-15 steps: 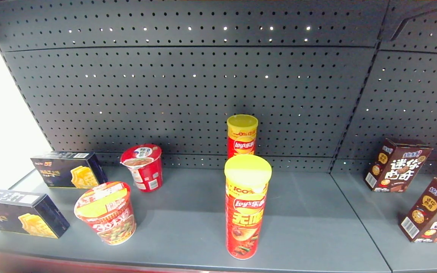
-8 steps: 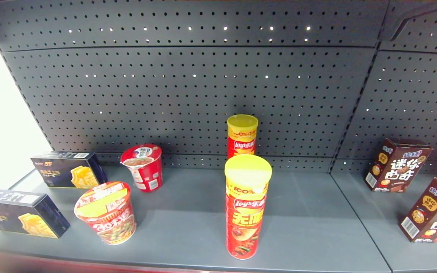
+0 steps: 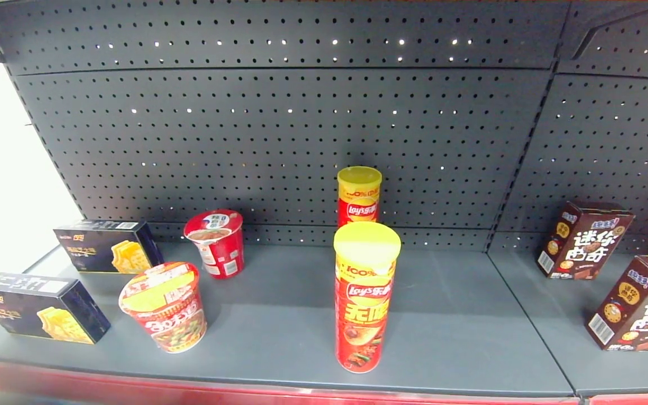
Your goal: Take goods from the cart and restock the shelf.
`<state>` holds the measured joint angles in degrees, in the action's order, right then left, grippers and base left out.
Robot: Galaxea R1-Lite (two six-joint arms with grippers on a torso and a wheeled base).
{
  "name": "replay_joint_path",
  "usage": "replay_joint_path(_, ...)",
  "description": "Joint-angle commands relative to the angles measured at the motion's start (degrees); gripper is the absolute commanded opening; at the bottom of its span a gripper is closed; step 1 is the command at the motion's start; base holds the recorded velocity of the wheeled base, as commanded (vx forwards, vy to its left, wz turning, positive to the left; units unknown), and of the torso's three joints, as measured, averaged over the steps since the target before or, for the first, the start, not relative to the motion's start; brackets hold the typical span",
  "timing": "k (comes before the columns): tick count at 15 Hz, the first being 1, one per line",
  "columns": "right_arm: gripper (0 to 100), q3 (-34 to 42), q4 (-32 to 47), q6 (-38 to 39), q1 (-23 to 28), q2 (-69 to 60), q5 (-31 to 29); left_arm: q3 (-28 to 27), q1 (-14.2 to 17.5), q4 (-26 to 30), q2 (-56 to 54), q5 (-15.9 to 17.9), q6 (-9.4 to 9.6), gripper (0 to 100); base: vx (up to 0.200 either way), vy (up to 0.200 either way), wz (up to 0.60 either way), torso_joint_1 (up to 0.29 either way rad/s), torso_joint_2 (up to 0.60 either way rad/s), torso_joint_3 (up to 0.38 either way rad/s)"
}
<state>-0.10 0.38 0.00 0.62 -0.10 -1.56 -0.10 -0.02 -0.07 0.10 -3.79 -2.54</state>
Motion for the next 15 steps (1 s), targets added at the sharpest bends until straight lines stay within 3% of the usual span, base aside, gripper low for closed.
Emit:
replay_joint_path(1,100,0.01,-0.03,0.0,-0.01,0.1,-0.02,0.01,-0.06,-0.01,0.08,-0.08,-0.1,100,0.0,0.0,0.0,0.0,0.0,0.0)
replay_joint_path(6,100,0.01,-0.03,0.0,-0.01,0.1,-0.02,0.01,0.02,-0.01,0.08,-0.25,-0.1,100,0.0,0.0,0.0,0.0,0.0,0.0)
replay_joint_path(9,100,0.01,-0.03,0.0,-0.01,0.1,-0.02,0.01,0.02,-0.01,0.08,-0.08,-0.1,100,-0.2,0.0,0.0,0.012,0.0,-0.001)
replay_joint_path(15,100,0.01,-0.03,0.0,-0.01,0.1,-0.02,0.01,0.02,-0.01,0.08,-0.08,-0.1,100,0.0,0.0,0.0,0.0,0.0,0.0)
